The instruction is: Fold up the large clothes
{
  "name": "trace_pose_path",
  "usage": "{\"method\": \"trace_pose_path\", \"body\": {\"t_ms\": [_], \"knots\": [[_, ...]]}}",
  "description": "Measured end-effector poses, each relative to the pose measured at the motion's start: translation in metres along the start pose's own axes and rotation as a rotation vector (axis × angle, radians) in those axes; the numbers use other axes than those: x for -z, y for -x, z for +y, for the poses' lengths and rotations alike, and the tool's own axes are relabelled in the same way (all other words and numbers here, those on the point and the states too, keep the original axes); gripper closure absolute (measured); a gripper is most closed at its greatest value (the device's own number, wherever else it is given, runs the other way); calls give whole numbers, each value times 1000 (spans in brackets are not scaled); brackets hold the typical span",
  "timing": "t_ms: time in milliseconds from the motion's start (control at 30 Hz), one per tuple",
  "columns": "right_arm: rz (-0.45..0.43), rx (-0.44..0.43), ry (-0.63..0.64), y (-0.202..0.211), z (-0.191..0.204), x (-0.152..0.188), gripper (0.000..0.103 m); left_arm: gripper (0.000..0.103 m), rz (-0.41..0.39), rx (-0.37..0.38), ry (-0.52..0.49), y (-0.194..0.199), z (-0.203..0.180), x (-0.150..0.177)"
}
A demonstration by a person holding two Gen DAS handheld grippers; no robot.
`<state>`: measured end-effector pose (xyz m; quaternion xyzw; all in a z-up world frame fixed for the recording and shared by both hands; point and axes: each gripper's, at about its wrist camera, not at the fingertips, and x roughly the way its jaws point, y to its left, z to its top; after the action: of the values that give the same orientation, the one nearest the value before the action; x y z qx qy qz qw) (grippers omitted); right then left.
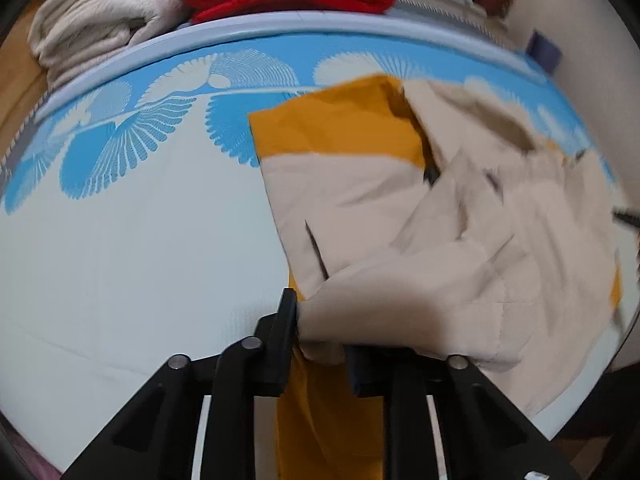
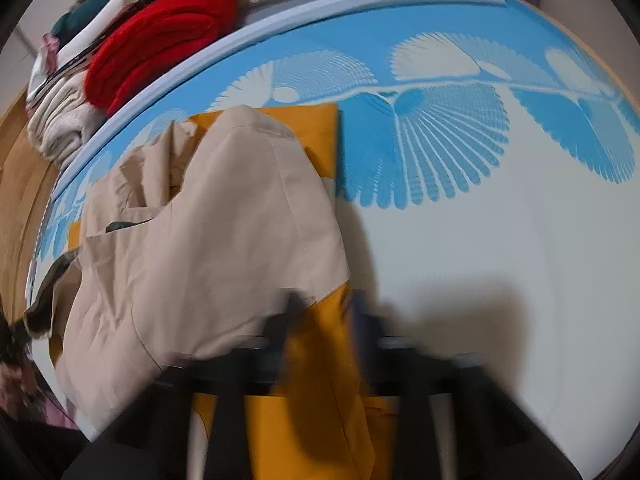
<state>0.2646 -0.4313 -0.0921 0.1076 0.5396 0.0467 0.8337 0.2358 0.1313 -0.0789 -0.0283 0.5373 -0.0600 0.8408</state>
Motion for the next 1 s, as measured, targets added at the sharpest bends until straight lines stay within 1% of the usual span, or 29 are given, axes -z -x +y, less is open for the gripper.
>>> {"method": "trace_pose_path", "body": {"t_ms": [33,100,167,200,267,367,500,533,567,633,667,700,733,767,800,833,867,900,933,967,1000], "knots": [[-22,0,8,3,2,0,96,91,-17,10,14,3,2,-3],[-58,-18,11,10,3,-1,100,94,-56,4,26,9,2,-8],[-122,-33,5,23,5,-4,100,94,-109,16,68,17,6,-16],[-174,-51,-11,34,5,-7,100,95,-129,25,95,20,10,-19],[-240,-69,-36,46,4,-10,101,95,-161,39,148,24,18,-25],[-356,-88,-88,65,2,-15,101,95,-231,73,224,31,26,-36],[-469,-92,-128,76,2,-21,102,95,-312,97,273,36,31,-53],[-507,-94,-141,80,3,-23,102,95,-328,98,284,37,33,-57],[-524,-95,-149,83,3,-27,102,96,-346,91,303,36,36,-63],[-592,-81,-175,91,3,-35,103,96,-357,99,346,31,45,-71],[-641,-62,-197,97,0,-40,103,96,-347,118,372,24,50,-76],[-656,-51,-223,99,-5,-44,103,96,-327,140,387,16,54,-80],[-655,-41,-238,98,-9,-47,103,96,-265,165,399,0,57,-87],[-623,-23,-251,90,-12,-54,103,94,-174,161,406,-20,58,-91],[-554,-27,-265,74,-17,-61,103,92,-86,133,412,-39,60,-93],[-496,-48,-283,60,-21,-66,102,92,-40,98,419,-51,62,-92],[-428,-74,-304,44,-24,-70,100,91,-24,81,426,-57,65,-93],[-370,-83,-306,29,-23,-74,95,85,-26,90,434,-59,68,-94],[-305,-80,-280,15,-19,-78,76,81,-37,101,445,-58,71,-95],[-246,-68,-249,4,-15,-81,58,67,-57,115,460,-56,74,-98],[-206,-59,-228,-5,-11,-82,34,58,-69,125,465,-56,76,-99]]}}
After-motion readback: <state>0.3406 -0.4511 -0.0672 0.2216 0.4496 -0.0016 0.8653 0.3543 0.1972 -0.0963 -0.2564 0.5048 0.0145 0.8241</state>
